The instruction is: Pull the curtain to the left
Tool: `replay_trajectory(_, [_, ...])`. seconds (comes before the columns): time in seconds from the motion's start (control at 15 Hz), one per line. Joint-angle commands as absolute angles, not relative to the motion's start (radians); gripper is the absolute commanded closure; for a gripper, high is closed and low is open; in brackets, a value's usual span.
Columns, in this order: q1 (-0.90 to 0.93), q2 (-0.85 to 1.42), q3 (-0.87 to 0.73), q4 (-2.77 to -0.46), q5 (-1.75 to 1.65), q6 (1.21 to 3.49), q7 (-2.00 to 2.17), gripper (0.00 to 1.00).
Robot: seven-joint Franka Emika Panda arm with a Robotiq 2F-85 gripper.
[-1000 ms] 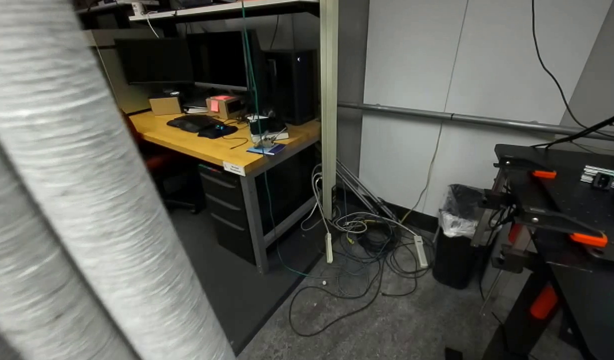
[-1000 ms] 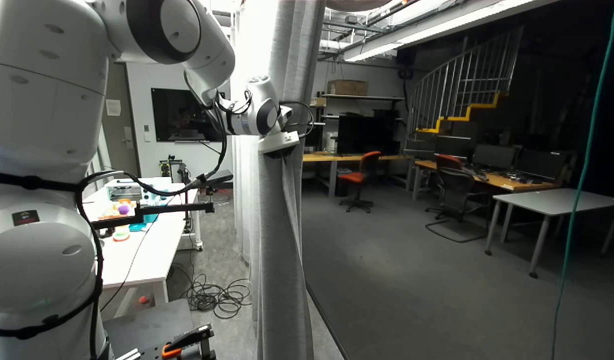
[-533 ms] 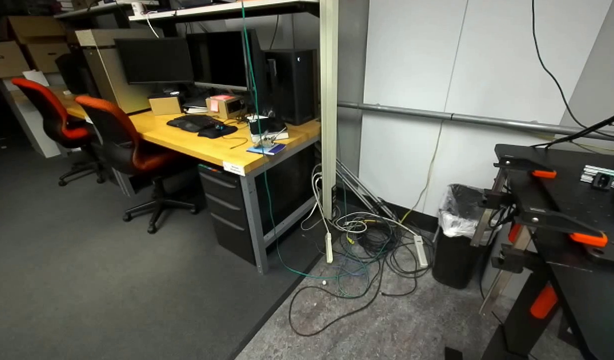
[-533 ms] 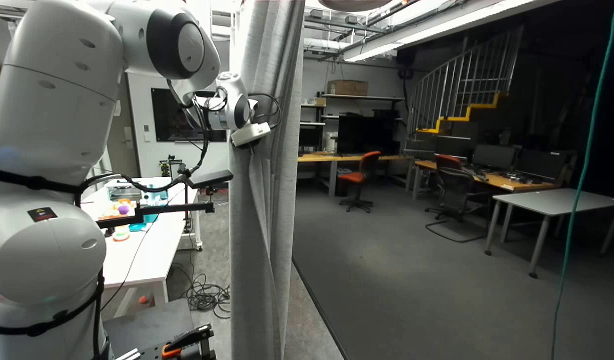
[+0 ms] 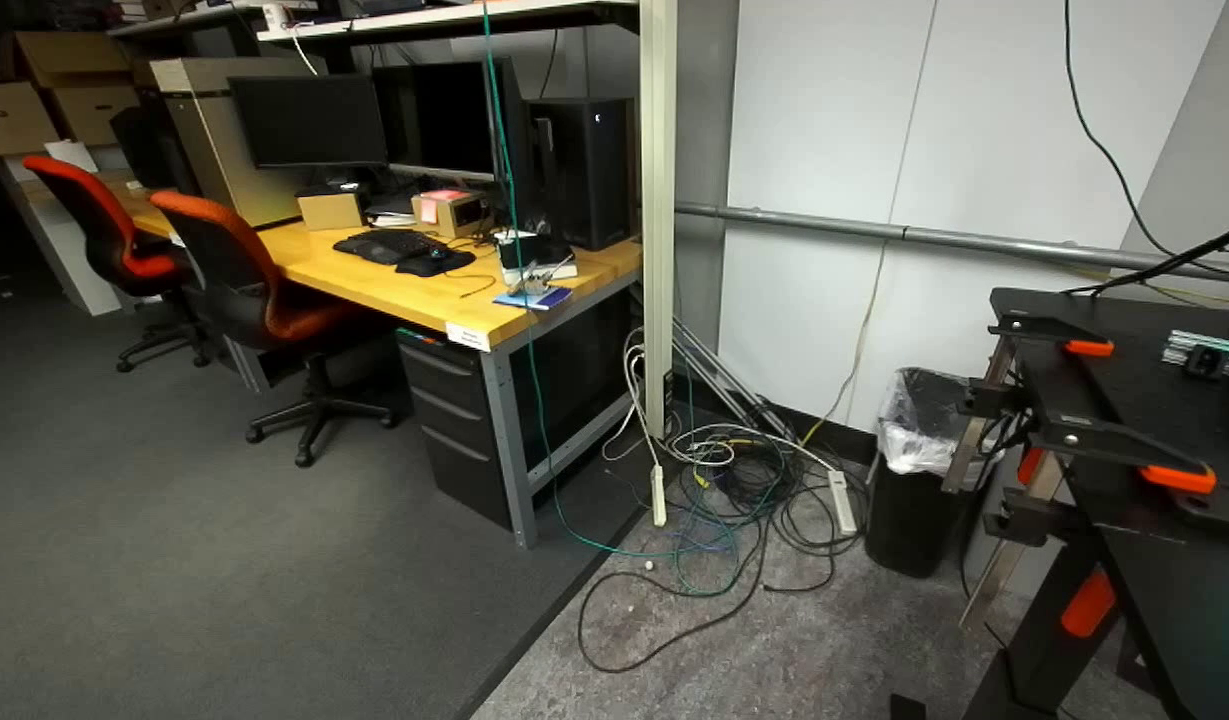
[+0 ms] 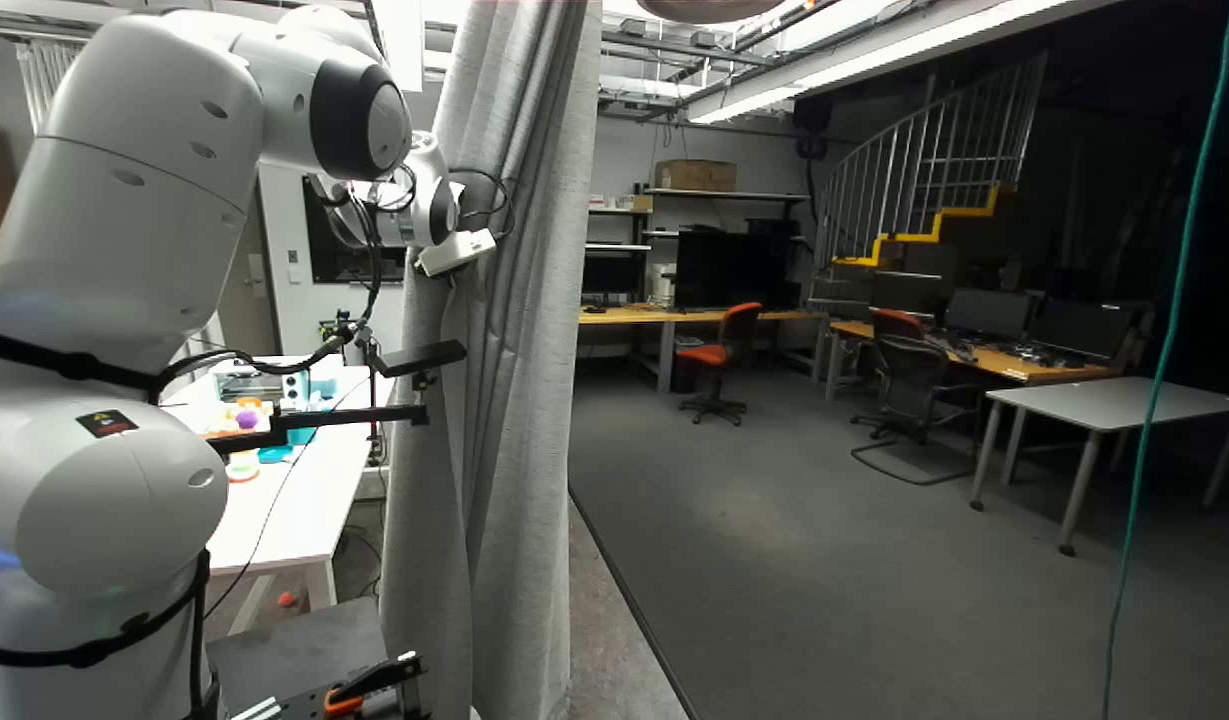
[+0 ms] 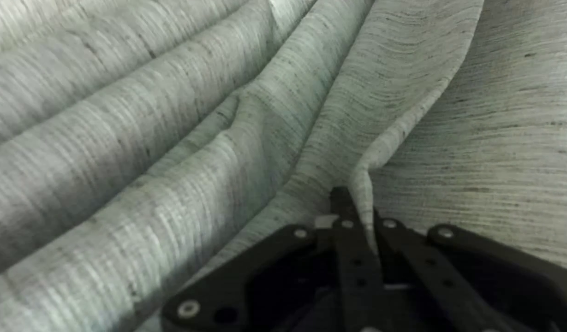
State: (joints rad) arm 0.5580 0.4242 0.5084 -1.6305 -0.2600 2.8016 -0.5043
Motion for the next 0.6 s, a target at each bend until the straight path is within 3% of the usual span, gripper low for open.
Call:
replay_trajectory(0.0, [0.628, 0.548, 0.528, -1.573, -0.282, 2.725, -0.538, 0.99])
replay_trajectory(0.53, [0.704, 0.566, 0.475, -1.517, -0.296, 2.656, -0.503, 0.99])
